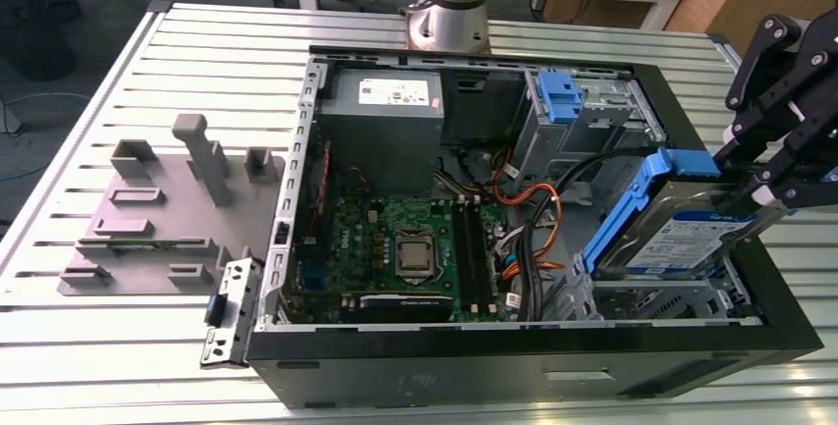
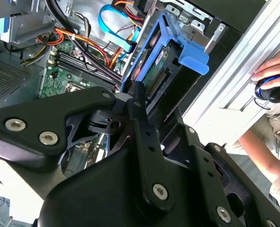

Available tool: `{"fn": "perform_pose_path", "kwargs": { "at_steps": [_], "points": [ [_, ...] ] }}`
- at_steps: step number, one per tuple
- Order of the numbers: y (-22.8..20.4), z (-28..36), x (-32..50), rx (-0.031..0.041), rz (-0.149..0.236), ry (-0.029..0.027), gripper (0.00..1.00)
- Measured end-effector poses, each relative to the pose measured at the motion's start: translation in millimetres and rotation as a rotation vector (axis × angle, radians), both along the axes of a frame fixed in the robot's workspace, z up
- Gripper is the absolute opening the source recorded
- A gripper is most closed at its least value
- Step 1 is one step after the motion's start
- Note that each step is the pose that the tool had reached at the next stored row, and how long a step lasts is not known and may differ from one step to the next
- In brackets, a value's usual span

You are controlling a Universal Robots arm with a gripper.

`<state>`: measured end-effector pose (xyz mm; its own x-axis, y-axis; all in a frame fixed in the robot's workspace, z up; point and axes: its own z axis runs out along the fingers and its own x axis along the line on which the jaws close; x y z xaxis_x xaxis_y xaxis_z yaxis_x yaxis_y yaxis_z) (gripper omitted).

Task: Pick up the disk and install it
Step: 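Insert the disk into the insertion slot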

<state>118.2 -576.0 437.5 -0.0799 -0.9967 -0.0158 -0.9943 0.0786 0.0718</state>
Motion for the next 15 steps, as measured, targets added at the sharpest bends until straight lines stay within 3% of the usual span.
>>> {"fn": "perform_pose_path", "kwargs": {
  "at_steps": [15],
  "points": [
    [0.1, 0.6, 0.1, -0.0002, 0.010, 0.0000, 0.35]
  ]
}}
